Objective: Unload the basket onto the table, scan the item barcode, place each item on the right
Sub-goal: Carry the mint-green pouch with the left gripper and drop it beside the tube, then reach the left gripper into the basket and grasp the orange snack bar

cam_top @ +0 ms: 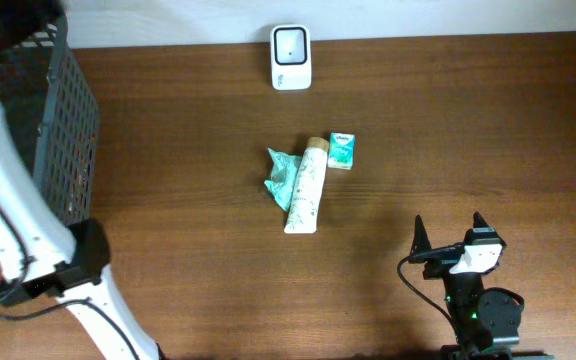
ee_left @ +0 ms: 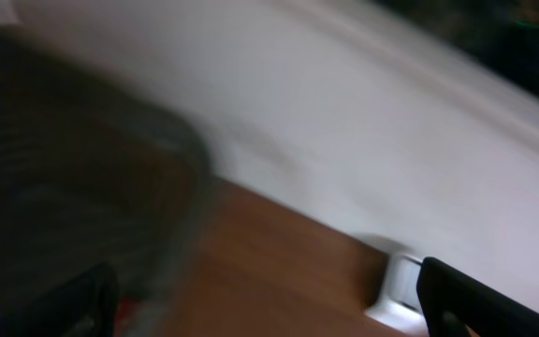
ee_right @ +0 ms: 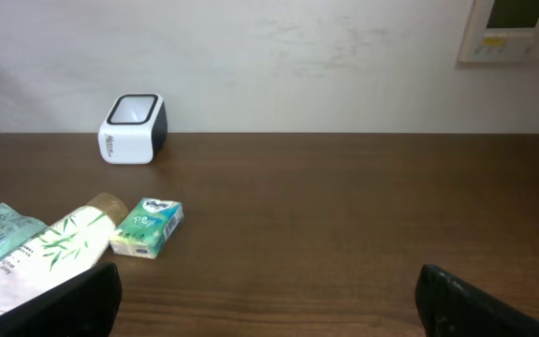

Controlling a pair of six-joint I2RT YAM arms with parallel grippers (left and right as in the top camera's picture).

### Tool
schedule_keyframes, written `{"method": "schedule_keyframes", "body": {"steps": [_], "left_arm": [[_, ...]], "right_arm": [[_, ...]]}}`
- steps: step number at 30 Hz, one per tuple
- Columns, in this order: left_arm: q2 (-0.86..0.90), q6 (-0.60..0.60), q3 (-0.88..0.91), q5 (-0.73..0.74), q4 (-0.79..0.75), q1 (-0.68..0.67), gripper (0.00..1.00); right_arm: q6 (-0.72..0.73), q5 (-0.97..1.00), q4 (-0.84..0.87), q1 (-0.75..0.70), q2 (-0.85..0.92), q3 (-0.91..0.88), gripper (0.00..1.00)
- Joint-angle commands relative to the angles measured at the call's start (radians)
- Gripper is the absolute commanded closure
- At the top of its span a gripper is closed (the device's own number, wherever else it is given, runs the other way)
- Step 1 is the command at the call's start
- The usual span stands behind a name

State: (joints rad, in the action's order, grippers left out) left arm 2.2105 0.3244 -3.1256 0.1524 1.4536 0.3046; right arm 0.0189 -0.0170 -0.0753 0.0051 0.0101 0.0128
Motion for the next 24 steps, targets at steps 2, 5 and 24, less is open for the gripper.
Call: {"method": "schedule_keyframes", "body": {"steps": [2, 5, 24], "left_arm": [[-0.005, -0.146, 0.071, -0.135, 0.059, 0.211, 0.05], [-0.004, -0.356, 0.253, 0.009, 0.045, 0.322, 0.04], [0.0, -0.921, 1.257, 0.271, -0.441, 0.359, 0.0]], "right_arm": [[-0.004, 0.002, -0.003, -0.006, -0.006, -0.007, 0.01], [-0.004, 0.002, -0.003, -0.006, -0.006, -0.007, 0.01], [-0.004, 0.002, -0.003, -0.006, -0.006, -0.007, 0.01]]}}
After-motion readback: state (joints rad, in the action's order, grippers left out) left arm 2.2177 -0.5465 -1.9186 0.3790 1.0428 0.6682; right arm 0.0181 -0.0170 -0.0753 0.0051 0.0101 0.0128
